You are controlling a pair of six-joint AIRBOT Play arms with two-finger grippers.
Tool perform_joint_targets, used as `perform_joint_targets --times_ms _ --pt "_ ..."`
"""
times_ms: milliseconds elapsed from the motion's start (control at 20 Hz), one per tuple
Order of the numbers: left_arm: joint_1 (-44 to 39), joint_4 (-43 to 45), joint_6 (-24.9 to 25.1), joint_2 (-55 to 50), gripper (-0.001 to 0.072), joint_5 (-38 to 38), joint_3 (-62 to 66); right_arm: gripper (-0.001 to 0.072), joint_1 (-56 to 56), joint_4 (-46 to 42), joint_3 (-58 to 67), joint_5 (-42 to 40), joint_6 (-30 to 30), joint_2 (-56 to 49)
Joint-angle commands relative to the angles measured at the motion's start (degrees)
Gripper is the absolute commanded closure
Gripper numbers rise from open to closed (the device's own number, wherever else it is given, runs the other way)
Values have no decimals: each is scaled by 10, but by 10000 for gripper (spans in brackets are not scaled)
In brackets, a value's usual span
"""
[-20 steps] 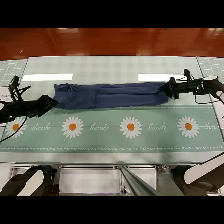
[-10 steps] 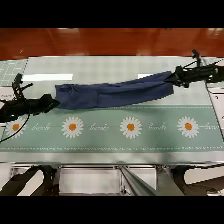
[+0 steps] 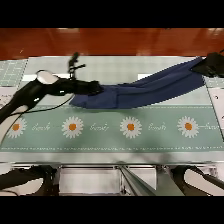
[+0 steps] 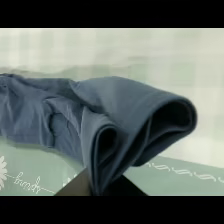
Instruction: Fold the shirts.
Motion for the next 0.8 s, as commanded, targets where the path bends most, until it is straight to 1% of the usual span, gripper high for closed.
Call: perform_joint_targets --times_ms 0,200,250,400,500,600,750 --pt "-116 11 -59 -161 686 0 187 682 -2 -3 -2 27 20 69" --pt "-197 96 -184 -311 686 -41 400 682 -2 10 -54 24 28 118" --pt "-210 105 -207 -340 686 -52 438 682 -2 18 -67 21 28 123" --pt "-239 105 -250 -411 686 -62 524 682 -2 36 -80 18 24 125" --pt "-254 90 -254 -442 686 -62 558 682 -2 53 -80 17 21 125" --pt "-266 57 -252 -457 686 -72 558 682 -2 61 -80 15 19 125" --pt "-267 49 -229 -455 685 -98 558 682 -2 61 -80 9 19 125"
